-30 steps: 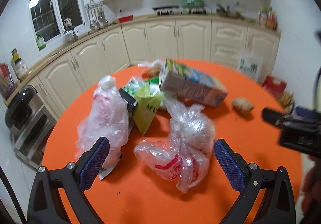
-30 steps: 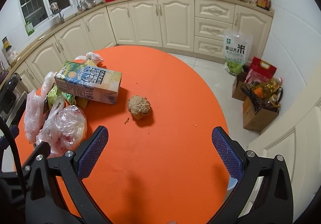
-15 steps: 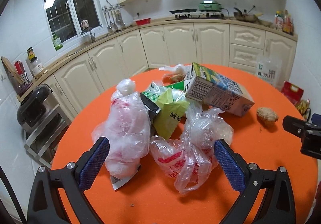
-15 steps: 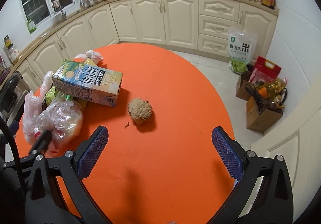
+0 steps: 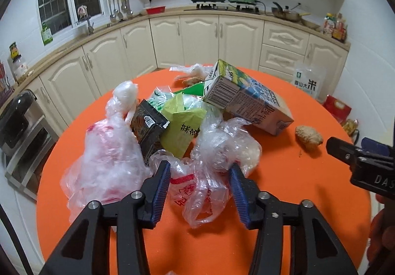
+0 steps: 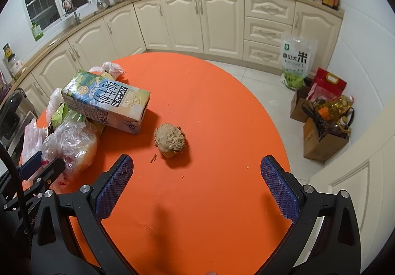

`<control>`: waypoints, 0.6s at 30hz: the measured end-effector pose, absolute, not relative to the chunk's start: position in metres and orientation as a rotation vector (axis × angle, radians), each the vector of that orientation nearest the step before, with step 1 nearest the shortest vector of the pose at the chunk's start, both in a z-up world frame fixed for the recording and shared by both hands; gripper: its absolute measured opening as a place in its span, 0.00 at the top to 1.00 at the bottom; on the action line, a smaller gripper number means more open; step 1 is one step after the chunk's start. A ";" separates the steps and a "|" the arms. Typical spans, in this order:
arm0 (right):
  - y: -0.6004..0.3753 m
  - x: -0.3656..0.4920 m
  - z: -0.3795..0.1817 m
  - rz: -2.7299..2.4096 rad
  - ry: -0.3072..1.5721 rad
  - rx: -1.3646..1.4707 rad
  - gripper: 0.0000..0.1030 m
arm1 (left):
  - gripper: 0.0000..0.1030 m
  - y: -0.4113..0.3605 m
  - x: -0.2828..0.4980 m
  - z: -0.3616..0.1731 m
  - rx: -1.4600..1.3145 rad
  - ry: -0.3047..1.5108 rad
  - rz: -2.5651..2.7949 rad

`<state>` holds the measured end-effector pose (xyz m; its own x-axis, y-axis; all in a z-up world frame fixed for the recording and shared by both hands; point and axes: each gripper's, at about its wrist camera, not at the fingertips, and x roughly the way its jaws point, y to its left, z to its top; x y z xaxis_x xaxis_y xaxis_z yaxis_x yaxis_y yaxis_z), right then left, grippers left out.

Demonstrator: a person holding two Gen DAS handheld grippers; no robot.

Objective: Collect trash
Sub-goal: 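Grasp the clear plastic bag with the left tool while the right tool grasps the brown lump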

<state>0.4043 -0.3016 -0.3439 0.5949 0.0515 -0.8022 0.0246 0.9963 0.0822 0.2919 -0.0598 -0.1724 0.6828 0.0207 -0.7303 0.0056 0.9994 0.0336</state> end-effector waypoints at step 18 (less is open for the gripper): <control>-0.292 0.416 -0.356 0.026 0.949 0.072 0.00 | 0.01 -0.063 0.310 -0.173 0.063 0.849 0.016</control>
<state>0.4161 -0.2924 -0.3558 0.5828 0.0535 -0.8108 0.0098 0.9973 0.0729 0.3101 -0.0630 -0.1735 0.6610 0.0388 -0.7494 0.0111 0.9980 0.0615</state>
